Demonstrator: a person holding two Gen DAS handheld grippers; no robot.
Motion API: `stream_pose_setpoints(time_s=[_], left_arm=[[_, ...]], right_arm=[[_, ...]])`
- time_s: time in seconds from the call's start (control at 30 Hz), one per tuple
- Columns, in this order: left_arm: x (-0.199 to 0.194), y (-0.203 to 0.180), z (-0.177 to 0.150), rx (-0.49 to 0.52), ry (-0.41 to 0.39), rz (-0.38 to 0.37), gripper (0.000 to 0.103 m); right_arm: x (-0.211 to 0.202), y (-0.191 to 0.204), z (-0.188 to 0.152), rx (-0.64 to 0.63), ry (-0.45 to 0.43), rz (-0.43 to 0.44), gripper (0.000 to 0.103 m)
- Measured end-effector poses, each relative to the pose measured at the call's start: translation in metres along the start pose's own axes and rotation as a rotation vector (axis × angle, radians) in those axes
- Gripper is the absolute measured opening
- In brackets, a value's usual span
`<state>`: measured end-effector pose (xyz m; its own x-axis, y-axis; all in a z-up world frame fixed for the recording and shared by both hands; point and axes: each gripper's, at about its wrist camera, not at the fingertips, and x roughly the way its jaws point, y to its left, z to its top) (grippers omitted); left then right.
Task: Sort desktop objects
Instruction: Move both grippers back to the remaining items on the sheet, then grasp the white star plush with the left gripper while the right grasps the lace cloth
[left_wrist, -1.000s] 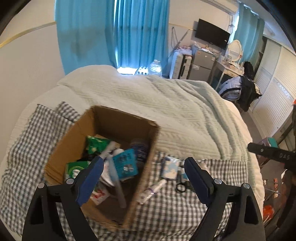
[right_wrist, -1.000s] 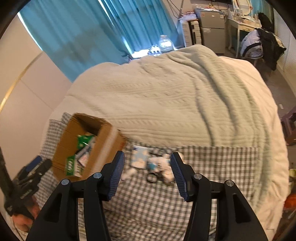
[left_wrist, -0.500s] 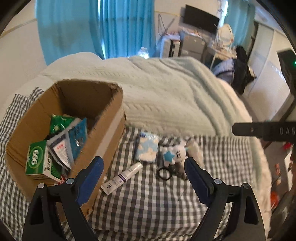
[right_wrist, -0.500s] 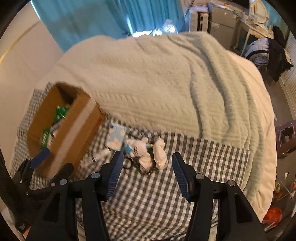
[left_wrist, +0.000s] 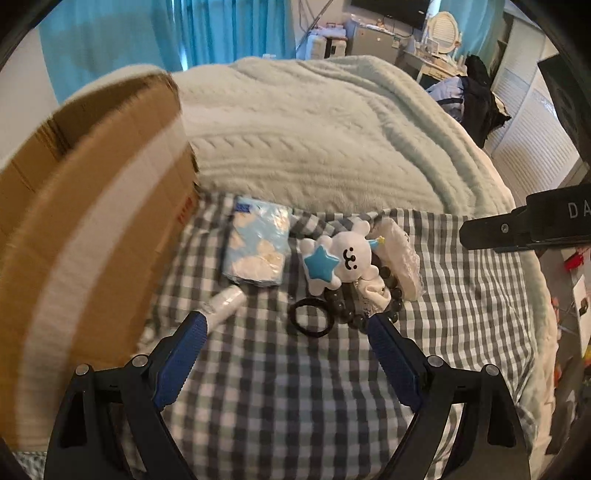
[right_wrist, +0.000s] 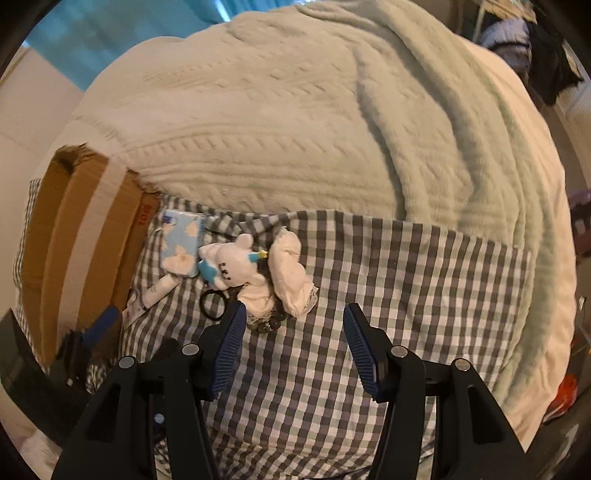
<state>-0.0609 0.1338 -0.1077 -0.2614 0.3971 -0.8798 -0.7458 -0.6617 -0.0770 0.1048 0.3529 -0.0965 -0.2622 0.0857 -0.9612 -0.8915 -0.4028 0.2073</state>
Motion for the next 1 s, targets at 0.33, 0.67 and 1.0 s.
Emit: stream_pose_setpoints(time_s=[0.33, 0.67, 1.0], left_arm=[[0.039, -0.004, 0.013, -0.105, 0.044, -0.042, 0.091], [0.058, -0.001, 0.013, -0.127, 0.064, -0.051, 0.091], [0.070, -0.011, 0.033, -0.192, 0.063, -0.135, 0.091]], right_arm=[[0.047, 0.000, 0.011, 0.002, 0.064, 0.018, 0.055], [0.069, 0.006, 0.019, -0.070, 0.062, -0.013, 0.009], [0.048, -0.015, 0.015, -0.077, -0.013, -0.040, 0.009]])
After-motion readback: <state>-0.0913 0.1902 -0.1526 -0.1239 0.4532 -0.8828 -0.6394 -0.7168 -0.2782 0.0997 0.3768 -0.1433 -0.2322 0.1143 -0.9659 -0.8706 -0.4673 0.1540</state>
